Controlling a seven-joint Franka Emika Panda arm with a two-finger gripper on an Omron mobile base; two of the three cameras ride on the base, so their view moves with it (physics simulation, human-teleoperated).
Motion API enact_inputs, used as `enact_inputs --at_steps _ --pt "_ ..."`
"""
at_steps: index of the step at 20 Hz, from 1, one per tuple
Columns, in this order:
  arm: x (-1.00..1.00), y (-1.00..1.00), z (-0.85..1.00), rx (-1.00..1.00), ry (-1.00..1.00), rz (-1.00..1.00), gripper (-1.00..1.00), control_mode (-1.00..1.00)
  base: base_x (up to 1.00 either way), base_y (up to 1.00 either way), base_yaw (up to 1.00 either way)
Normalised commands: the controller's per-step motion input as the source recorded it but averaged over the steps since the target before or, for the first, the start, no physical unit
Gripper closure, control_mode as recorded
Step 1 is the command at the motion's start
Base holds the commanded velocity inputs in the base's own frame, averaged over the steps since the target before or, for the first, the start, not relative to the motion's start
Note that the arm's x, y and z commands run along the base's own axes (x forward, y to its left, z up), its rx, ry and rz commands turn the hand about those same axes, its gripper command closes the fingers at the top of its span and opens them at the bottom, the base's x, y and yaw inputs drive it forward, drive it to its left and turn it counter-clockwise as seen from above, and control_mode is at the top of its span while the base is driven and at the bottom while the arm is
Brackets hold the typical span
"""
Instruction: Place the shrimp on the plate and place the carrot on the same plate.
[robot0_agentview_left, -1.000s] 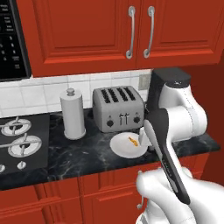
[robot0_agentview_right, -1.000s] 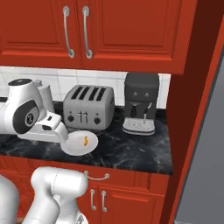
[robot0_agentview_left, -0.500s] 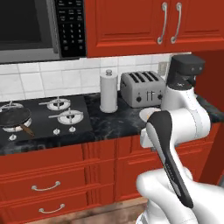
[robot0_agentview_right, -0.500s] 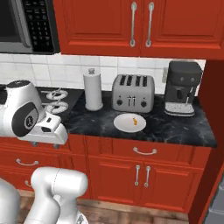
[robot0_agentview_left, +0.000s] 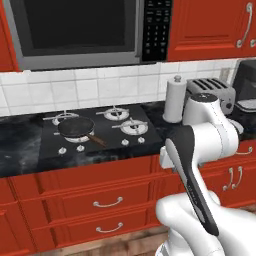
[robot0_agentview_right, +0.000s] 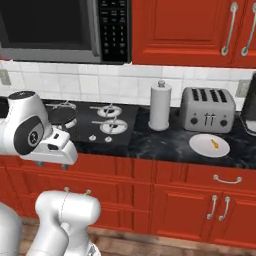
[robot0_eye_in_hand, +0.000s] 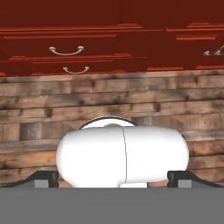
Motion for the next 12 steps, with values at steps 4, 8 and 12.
enact_inputs --at_steps 4,8,12 --pt "0.0 0.0 0.0 0.0 0.0 0.0 -1.0 1.0 0.0 1.0 0.0" --pt "0.0 0.0 0.0 0.0 0.0 0.0 -1.0 1.0 0.0 1.0 0.0" --pt "0.0 0.0 0.0 0.0 0.0 0.0 -1.0 1.0 0.0 1.0 0.0"
